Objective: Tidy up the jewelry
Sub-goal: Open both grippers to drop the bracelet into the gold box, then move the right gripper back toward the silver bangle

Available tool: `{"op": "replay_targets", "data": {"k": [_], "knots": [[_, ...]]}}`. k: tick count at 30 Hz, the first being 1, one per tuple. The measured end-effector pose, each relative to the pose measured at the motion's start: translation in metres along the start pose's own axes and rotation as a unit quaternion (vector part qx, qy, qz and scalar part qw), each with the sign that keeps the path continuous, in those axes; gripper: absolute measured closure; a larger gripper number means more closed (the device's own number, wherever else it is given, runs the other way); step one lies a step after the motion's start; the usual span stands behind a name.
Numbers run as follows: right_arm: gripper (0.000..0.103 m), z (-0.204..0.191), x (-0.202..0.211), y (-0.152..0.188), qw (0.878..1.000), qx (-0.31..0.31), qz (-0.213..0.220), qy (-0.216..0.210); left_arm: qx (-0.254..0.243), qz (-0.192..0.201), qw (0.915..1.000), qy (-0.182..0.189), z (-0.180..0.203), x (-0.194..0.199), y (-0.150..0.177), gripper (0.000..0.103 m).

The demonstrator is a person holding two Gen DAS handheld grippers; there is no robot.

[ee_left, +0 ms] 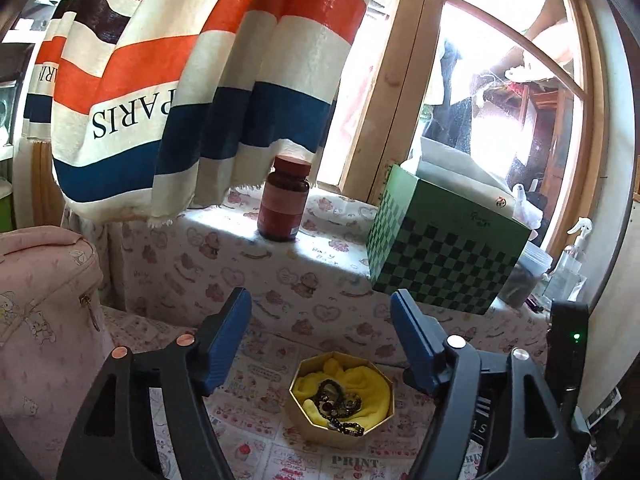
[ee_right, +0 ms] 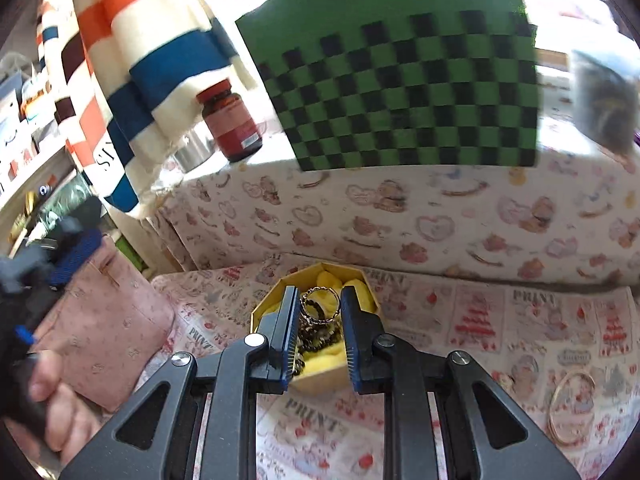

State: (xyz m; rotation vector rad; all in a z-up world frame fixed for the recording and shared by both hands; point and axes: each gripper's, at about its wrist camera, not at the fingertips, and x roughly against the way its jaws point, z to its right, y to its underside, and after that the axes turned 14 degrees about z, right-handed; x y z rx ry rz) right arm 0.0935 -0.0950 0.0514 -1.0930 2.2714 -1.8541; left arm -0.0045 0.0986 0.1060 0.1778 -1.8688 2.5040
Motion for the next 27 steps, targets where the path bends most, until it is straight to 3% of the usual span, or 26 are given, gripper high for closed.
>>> {"op": "replay_targets", "data": {"k": [3,6,7,9,14,18,22,27], "knots": [[0.079,-0.002,-0.011,-0.002,1.0,-0.011,-0.014,-0.016,0.0,0.001,1.0,-0.009,-0.002,0.001,-0.002,0.03],[0.065,0.002,-0.01,0.0,1.0,-0.012,-0.019,0.002,0.002,0.002,1.0,-0.004,-0.001,0.003,-0.002,0.023],[0.058,0.004,-0.006,0.0,1.0,-0.009,-0.012,0.013,-0.001,0.005,1.0,-0.005,0.0,0.004,-0.002,0.021],[0.054,0.01,0.007,0.0,1.0,-0.001,0.001,0.02,-0.012,0.01,0.9999,-0.005,0.005,0.006,-0.002,0.012],[0.047,0.034,0.052,-0.007,0.997,0.004,0.042,0.06,-0.056,0.02,0.9983,0.0,0.028,0.012,0.004,0.005],[0.034,0.053,0.094,-0.01,0.99,0.031,0.086,0.104,-0.078,0.026,0.9966,0.013,0.047,0.017,0.01,0.001],[0.032,0.069,0.115,-0.005,0.977,0.053,0.082,0.191,-0.103,0.033,0.994,0.012,0.065,0.019,0.021,0.001],[0.029,0.091,0.122,0.005,0.98,0.024,0.092,0.176,-0.123,0.021,0.992,0.016,0.081,0.012,0.038,0.001]]}}
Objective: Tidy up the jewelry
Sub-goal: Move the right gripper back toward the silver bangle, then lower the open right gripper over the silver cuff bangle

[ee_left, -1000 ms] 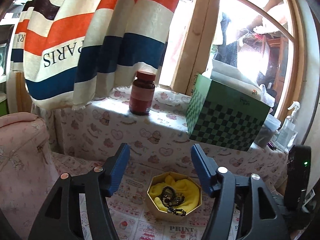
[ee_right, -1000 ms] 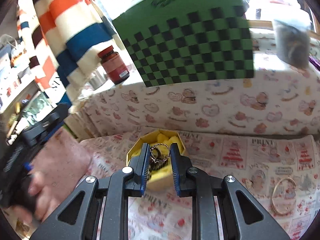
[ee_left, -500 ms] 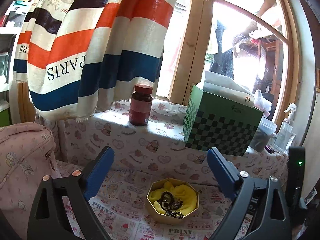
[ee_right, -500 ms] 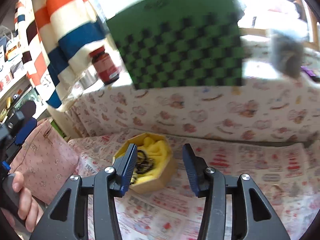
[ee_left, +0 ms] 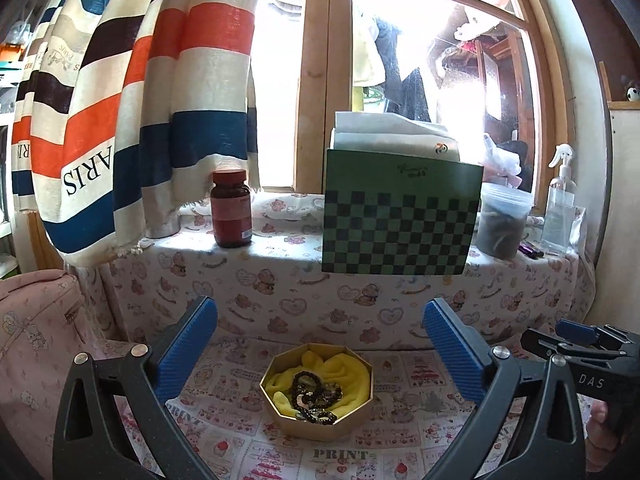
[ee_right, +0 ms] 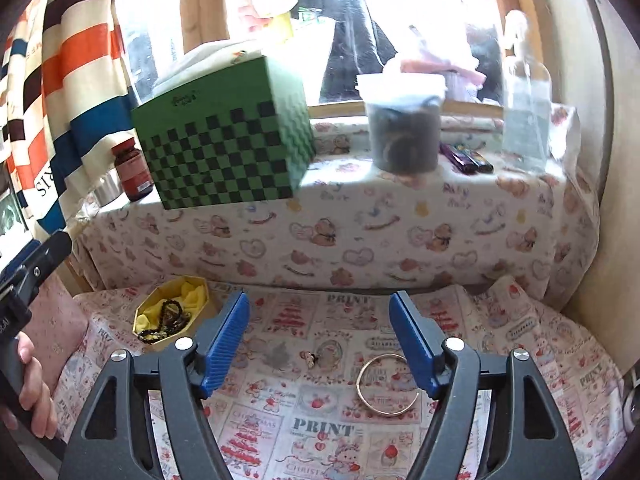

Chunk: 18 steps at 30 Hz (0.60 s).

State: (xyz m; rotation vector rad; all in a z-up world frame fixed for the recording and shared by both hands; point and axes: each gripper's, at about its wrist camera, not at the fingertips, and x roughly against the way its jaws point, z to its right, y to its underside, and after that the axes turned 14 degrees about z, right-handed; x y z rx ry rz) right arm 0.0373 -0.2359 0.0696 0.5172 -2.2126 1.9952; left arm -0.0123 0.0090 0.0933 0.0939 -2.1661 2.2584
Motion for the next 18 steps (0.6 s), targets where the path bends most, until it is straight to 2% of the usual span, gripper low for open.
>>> {"op": "replay_targets", "data": {"k": [7,11,15,18], "knots": [[0.028,0.027,-0.012,0.009,0.999,-0.017,-0.039,0.029,-0.005,-0.036,0.9991,0.02,0.019,-0.016,0.023,0.001],[0.028,0.035,-0.024,0.013,0.996,-0.007,-0.083,0.031,0.033,-0.069,0.9965,0.033,0.015,-0.024,0.032,0.001],[0.028,0.038,-0.041,0.026,0.991,0.012,-0.135,0.015,0.026,-0.062,0.9977,0.008,0.009,-0.026,0.033,0.001],[0.028,0.04,-0.053,0.034,0.989,0.021,-0.148,0.015,0.034,-0.062,0.9975,0.001,0.002,-0.028,0.032,0.001]]}}
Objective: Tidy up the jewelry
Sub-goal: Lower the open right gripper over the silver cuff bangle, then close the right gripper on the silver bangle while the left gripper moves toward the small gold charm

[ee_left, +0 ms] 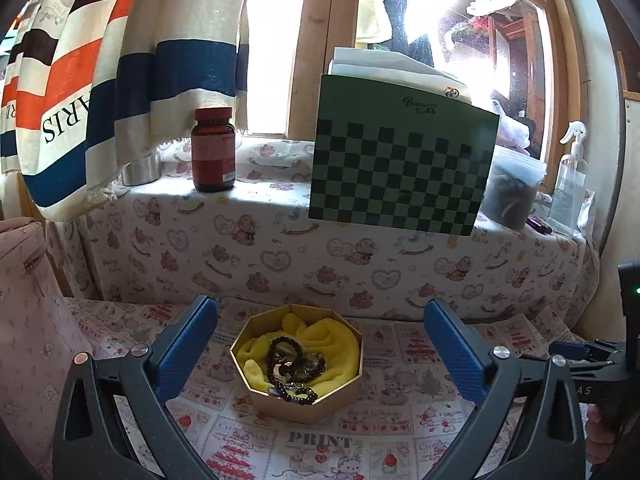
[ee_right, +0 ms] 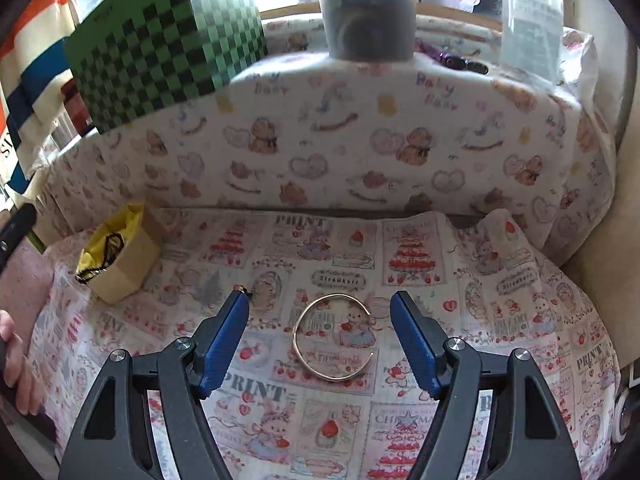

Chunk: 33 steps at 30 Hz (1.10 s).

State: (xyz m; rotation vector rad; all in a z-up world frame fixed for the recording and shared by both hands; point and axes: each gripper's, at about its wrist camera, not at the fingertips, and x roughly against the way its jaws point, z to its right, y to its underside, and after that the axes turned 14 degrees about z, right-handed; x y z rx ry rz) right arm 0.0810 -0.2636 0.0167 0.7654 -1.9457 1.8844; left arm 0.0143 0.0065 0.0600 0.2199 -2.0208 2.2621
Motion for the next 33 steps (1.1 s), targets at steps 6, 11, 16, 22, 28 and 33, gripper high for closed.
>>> {"op": "replay_targets", "data": {"k": [6,11,16,22,28,33], "knots": [[0.028,0.003,-0.018,0.004,1.0,0.009,0.014,0.011,0.004,-0.001,1.0,0.002,-0.001,-0.001,0.001,0.001],[0.034,0.014,-0.025,0.004,0.999,-0.021,0.022,-0.017,0.001,-0.004,1.0,0.003,0.001,-0.001,0.002,0.001],[0.062,0.023,-0.037,0.006,0.997,-0.065,0.003,-0.04,0.0,-0.003,1.0,0.004,0.001,-0.001,0.002,0.001],[0.062,0.018,-0.035,0.008,0.995,-0.037,-0.069,0.067,-0.008,0.001,1.0,0.003,0.003,0.002,0.001,0.001],[0.047,0.018,-0.013,0.009,0.987,-0.135,-0.092,-0.005,-0.017,0.005,0.9998,0.002,0.006,0.002,0.002,0.001],[0.047,0.013,-0.012,0.019,0.981,-0.157,-0.109,0.02,-0.023,0.001,0.9997,0.002,0.008,-0.001,0.004,0.001]]}}
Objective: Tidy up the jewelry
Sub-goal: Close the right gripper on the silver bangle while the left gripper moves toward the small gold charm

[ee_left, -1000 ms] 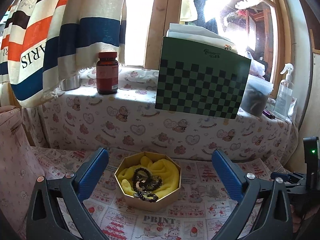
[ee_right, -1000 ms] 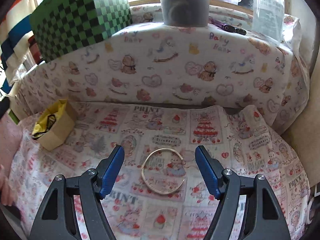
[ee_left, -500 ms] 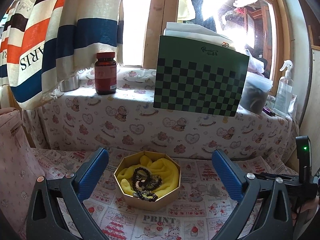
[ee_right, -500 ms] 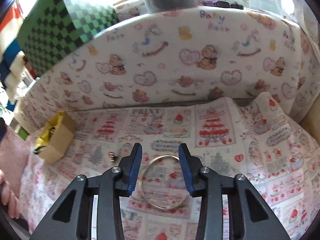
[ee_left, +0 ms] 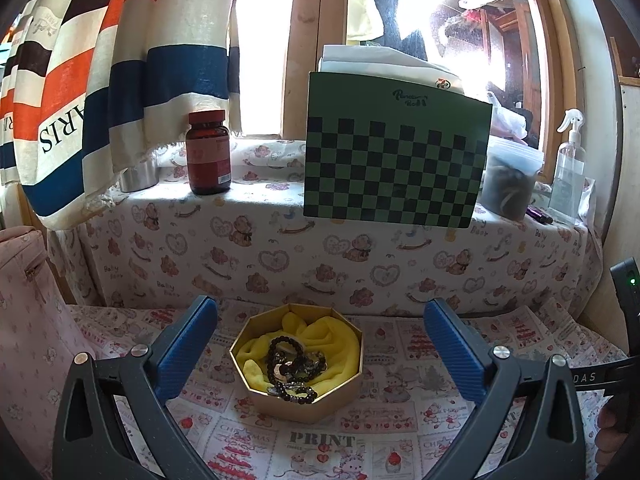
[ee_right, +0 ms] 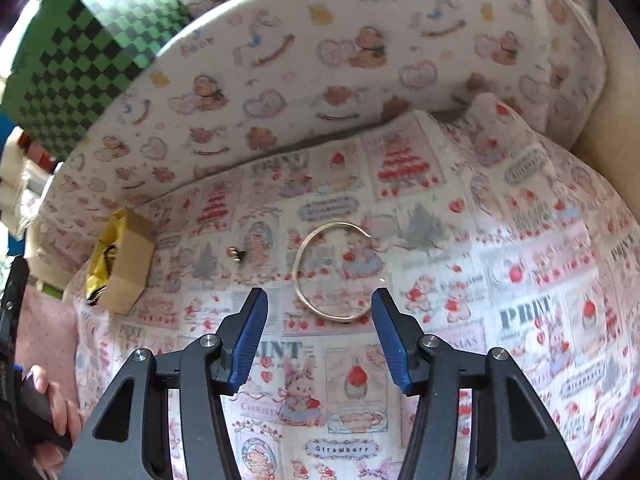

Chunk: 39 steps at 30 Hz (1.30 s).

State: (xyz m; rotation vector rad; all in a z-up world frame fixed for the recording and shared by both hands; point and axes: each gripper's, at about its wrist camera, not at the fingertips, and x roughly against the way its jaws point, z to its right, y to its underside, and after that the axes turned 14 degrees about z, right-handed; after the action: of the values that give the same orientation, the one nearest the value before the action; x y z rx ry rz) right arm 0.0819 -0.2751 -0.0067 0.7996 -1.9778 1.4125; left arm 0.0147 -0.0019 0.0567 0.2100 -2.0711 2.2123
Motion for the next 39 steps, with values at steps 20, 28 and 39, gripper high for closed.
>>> {"op": "replay_targets", "data": {"k": [20,28,39], "knots": [[0.031,-0.028,-0.044,0.011,0.994,0.067,0.062,0.055,0.021,-0.01,0.9997,0.01,-0.007,-0.005,0.0,0.001],[0.031,-0.04,-0.063,0.004,0.989,0.079,0.091,0.083,0.023,-0.01,0.9997,0.006,-0.008,-0.006,0.001,0.001],[0.036,-0.022,-0.055,-0.006,0.995,0.061,0.074,0.037,0.029,-0.013,0.9995,0.007,-0.01,-0.006,0.001,0.001]]}}
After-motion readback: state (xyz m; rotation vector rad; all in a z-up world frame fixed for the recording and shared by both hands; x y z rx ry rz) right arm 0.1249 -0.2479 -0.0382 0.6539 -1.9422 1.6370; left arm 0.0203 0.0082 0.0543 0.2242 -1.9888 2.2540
